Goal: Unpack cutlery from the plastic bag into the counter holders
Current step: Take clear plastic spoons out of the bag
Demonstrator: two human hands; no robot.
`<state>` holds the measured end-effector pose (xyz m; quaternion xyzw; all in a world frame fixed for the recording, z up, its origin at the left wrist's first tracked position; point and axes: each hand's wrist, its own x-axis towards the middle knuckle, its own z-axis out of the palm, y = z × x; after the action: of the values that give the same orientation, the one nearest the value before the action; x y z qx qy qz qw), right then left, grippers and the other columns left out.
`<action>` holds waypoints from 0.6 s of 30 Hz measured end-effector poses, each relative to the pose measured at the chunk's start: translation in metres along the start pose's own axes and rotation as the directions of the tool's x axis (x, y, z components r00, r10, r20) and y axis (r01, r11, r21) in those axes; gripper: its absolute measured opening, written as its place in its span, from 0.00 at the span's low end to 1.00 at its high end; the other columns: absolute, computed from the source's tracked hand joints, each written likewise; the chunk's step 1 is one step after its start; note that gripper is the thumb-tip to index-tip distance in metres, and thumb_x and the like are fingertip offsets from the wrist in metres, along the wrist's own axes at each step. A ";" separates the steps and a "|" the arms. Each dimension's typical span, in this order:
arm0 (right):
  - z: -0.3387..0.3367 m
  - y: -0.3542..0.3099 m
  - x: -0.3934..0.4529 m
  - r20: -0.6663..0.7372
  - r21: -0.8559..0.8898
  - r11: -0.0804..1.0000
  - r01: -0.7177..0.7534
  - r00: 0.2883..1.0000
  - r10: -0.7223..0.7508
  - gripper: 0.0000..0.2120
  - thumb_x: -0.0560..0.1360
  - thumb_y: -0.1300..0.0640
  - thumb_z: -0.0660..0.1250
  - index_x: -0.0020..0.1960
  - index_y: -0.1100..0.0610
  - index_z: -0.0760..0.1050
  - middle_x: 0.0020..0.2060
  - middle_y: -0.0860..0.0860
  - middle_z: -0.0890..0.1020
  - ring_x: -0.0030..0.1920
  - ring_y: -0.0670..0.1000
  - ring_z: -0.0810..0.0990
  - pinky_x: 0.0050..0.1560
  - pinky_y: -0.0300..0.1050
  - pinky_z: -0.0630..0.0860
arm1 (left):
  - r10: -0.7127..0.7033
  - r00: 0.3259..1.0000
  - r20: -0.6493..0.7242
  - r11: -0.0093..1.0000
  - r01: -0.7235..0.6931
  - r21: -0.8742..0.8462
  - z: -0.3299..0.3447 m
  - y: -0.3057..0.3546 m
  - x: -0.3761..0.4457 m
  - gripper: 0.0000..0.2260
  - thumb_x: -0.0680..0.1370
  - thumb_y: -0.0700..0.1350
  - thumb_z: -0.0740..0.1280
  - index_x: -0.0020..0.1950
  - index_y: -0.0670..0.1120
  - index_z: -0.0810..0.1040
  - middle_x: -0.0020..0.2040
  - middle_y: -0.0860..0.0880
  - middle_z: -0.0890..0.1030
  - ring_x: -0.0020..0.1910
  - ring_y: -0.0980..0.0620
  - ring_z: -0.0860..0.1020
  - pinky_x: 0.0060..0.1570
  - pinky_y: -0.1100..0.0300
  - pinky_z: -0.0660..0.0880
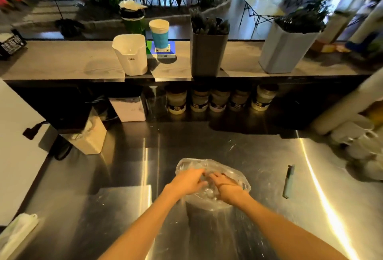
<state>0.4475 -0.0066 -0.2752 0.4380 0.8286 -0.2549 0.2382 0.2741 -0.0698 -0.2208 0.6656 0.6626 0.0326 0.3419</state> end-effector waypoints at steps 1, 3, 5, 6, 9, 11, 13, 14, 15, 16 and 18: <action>-0.001 -0.002 -0.001 0.024 -0.032 0.999 0.002 1.000 -0.002 0.41 0.76 0.58 0.71 0.82 0.51 0.52 0.80 0.52 0.55 0.78 0.58 0.61 0.77 0.52 0.62 | -0.013 1.000 0.002 0.999 0.013 -0.033 -0.003 0.001 0.002 0.16 0.81 0.50 0.65 0.68 0.47 0.74 0.61 0.46 0.81 0.58 0.45 0.80 0.57 0.52 0.76; -0.001 -0.004 -0.001 0.019 -0.039 0.999 0.009 1.000 -0.008 0.41 0.74 0.60 0.72 0.81 0.54 0.54 0.78 0.53 0.59 0.76 0.58 0.64 0.75 0.51 0.65 | -0.034 0.999 -0.011 0.996 0.033 -0.078 -0.008 0.004 0.005 0.13 0.81 0.52 0.65 0.64 0.49 0.77 0.55 0.47 0.84 0.53 0.47 0.81 0.56 0.51 0.78; 0.003 0.002 0.002 0.004 -0.067 0.998 0.021 1.000 -0.021 0.34 0.74 0.59 0.72 0.76 0.54 0.62 0.73 0.54 0.67 0.71 0.58 0.70 0.70 0.52 0.70 | -0.042 0.998 -0.044 0.994 0.037 -0.103 -0.012 0.007 0.006 0.11 0.81 0.52 0.65 0.61 0.50 0.79 0.52 0.48 0.85 0.50 0.50 0.82 0.55 0.51 0.79; 0.006 0.005 0.003 0.005 -0.139 0.990 0.014 1.000 -0.014 0.28 0.74 0.56 0.72 0.72 0.53 0.68 0.69 0.53 0.72 0.67 0.58 0.75 0.67 0.51 0.74 | -0.044 0.997 -0.060 0.994 0.037 -0.106 -0.014 0.009 0.007 0.11 0.81 0.52 0.65 0.60 0.50 0.79 0.51 0.48 0.85 0.49 0.50 0.82 0.55 0.51 0.79; 0.013 0.011 0.003 -0.094 -0.004 1.000 0.000 0.996 0.000 0.12 0.77 0.49 0.63 0.53 0.52 0.82 0.49 0.54 0.84 0.45 0.55 0.83 0.51 0.54 0.84 | -0.066 0.993 -0.095 0.990 0.053 -0.130 -0.017 0.012 0.008 0.09 0.81 0.52 0.65 0.57 0.50 0.80 0.47 0.47 0.85 0.47 0.49 0.82 0.53 0.51 0.80; 0.007 0.006 0.000 -0.155 0.194 0.981 -0.002 0.987 0.033 0.12 0.76 0.51 0.62 0.45 0.55 0.82 0.42 0.56 0.85 0.40 0.54 0.82 0.42 0.50 0.83 | -0.092 0.990 -0.105 0.982 0.073 -0.176 -0.018 0.014 0.008 0.09 0.82 0.51 0.65 0.57 0.50 0.80 0.46 0.48 0.85 0.46 0.51 0.82 0.53 0.53 0.80; 0.002 0.004 0.002 -0.146 0.258 0.965 -0.048 0.985 0.088 0.10 0.73 0.52 0.65 0.39 0.57 0.80 0.37 0.55 0.82 0.38 0.53 0.79 0.42 0.47 0.81 | -0.123 0.985 -0.122 0.965 0.090 -0.246 -0.017 0.016 0.007 0.08 0.82 0.49 0.64 0.58 0.49 0.80 0.47 0.49 0.85 0.47 0.51 0.82 0.53 0.52 0.80; 0.001 0.003 0.003 -0.140 0.249 0.967 -0.054 0.986 0.092 0.09 0.70 0.52 0.67 0.36 0.57 0.80 0.36 0.55 0.81 0.38 0.53 0.79 0.47 0.49 0.82 | -0.130 0.982 -0.139 0.959 0.089 -0.269 -0.017 0.017 0.006 0.08 0.82 0.47 0.64 0.57 0.49 0.81 0.47 0.48 0.85 0.47 0.50 0.82 0.54 0.51 0.80; 0.000 0.004 0.004 -0.157 0.197 0.979 -0.060 0.983 0.092 0.08 0.67 0.53 0.68 0.35 0.57 0.81 0.38 0.55 0.81 0.40 0.54 0.80 0.53 0.51 0.82 | -0.133 0.978 -0.162 0.956 0.084 -0.280 -0.017 0.019 0.005 0.08 0.81 0.45 0.64 0.56 0.48 0.82 0.47 0.47 0.85 0.48 0.49 0.82 0.54 0.51 0.79; -0.003 0.006 0.001 -0.160 0.149 0.987 -0.067 0.983 0.091 0.06 0.68 0.53 0.70 0.37 0.55 0.82 0.40 0.54 0.82 0.43 0.55 0.80 0.57 0.51 0.81 | -0.137 0.972 -0.189 0.954 0.079 -0.290 -0.016 0.020 0.004 0.08 0.81 0.44 0.64 0.55 0.48 0.82 0.47 0.47 0.85 0.48 0.50 0.82 0.54 0.53 0.79; -0.015 0.002 -0.014 -0.216 0.170 0.985 -0.036 0.974 0.072 0.03 0.75 0.56 0.70 0.46 0.52 0.83 0.47 0.50 0.83 0.47 0.52 0.81 0.56 0.45 0.79 | -0.154 0.958 -0.241 0.947 0.074 -0.312 -0.014 0.022 0.002 0.08 0.82 0.46 0.65 0.55 0.49 0.82 0.48 0.50 0.85 0.47 0.54 0.81 0.54 0.58 0.78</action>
<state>0.4534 -0.0044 -0.2553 0.5043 0.8137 -0.2656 0.1141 0.2862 -0.0598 -0.1997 0.5560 0.7270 0.2007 0.3494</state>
